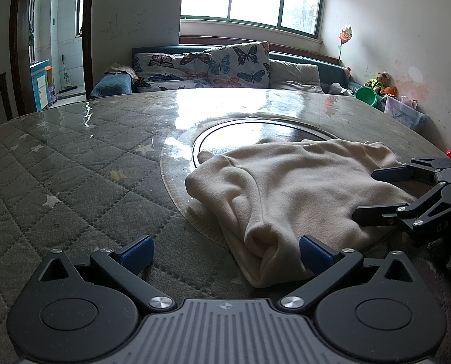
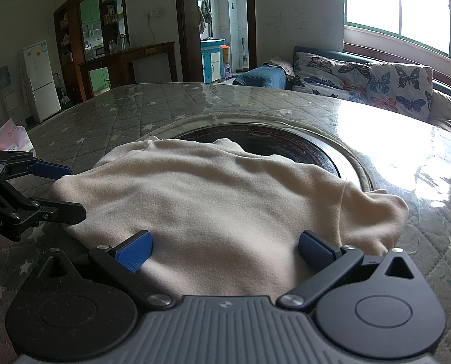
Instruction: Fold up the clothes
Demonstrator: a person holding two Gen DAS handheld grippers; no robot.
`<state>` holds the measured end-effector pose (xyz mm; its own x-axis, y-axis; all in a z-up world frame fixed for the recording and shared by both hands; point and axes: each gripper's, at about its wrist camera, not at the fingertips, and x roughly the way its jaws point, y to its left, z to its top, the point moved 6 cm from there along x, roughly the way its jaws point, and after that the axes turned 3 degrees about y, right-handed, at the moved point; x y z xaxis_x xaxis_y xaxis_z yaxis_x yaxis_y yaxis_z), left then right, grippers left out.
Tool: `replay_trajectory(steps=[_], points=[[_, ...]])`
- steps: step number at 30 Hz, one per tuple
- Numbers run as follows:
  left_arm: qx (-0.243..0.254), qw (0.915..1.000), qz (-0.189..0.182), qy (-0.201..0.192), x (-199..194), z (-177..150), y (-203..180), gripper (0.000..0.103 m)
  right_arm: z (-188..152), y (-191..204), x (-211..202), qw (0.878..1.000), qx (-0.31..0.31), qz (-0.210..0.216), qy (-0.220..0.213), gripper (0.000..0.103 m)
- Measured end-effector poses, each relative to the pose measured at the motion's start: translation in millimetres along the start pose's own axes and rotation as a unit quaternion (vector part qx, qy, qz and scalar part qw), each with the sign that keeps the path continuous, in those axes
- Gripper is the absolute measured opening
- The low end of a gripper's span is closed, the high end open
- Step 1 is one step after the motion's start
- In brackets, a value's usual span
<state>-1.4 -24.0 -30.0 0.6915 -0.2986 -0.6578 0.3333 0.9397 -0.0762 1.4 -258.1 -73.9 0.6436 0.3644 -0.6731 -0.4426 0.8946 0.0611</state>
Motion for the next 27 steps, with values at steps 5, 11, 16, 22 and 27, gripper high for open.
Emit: replay_trajectory(steps=[5, 11, 16, 22, 27], points=[[0.0, 1.0, 0.0, 0.0, -1, 0, 4, 0.103, 0, -1, 0, 1.0, 0.001, 0.001, 0.001, 0.103], [-0.019, 0.9998, -0.007, 0.009, 0, 3, 5, 0.103, 0, 0, -1, 1.0, 0.002, 0.002, 0.0, 0.103], [-0.101, 0.9943, -0.02, 0.028, -3, 13, 18, 0.103, 2, -3, -14, 1.0, 0.015, -0.005, -0.011, 0.103], [-0.17, 0.9843, -0.036, 0.03, -2, 25, 28, 0.103, 15, -19, -45, 0.998, 0.04, -0.017, -0.042, 0.101], [-0.128, 0.9909, -0.032, 0.027, 3, 35, 13, 0.103, 17, -48, -52, 0.995, 0.081, -0.045, -0.034, 0.095]])
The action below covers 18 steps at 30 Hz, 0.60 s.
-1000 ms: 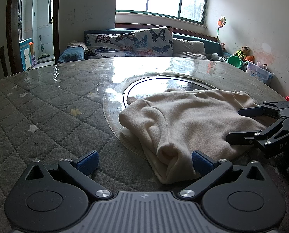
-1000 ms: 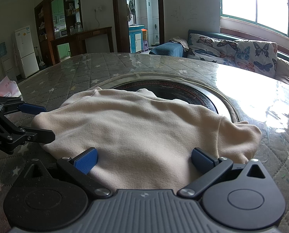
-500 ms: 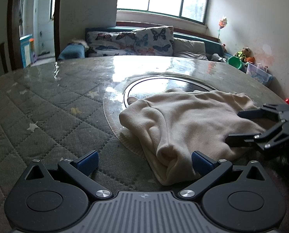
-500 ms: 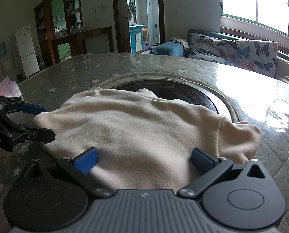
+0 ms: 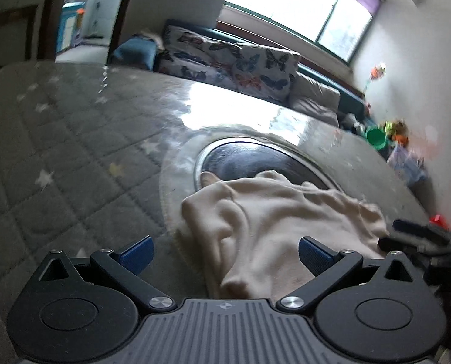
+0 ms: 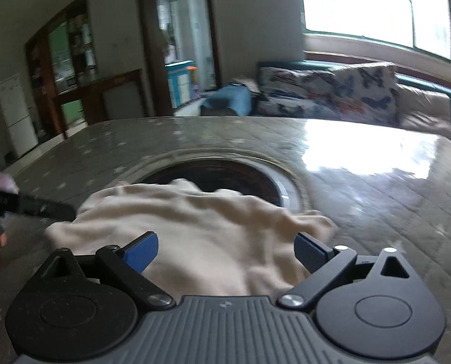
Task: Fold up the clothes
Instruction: 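Grasp the folded cream sweatshirt edge with the right gripper while the left gripper grasps beside it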
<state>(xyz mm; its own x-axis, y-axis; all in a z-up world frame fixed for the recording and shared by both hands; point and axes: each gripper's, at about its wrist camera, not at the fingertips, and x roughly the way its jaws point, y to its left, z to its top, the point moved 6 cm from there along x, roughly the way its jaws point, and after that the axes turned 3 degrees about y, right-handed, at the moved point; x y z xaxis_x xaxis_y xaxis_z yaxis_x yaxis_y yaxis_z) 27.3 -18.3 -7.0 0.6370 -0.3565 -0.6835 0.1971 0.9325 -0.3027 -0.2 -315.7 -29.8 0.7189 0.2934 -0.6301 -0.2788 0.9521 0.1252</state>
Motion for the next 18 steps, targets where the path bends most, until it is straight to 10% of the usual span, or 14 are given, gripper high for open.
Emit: replay_trajectory(steps=[18], points=[[0.045, 0.9986, 0.023, 0.013, 25, 1, -22, 0.08, -17, -44, 22, 0.996, 0.078, 0.001, 0.038, 0.082]])
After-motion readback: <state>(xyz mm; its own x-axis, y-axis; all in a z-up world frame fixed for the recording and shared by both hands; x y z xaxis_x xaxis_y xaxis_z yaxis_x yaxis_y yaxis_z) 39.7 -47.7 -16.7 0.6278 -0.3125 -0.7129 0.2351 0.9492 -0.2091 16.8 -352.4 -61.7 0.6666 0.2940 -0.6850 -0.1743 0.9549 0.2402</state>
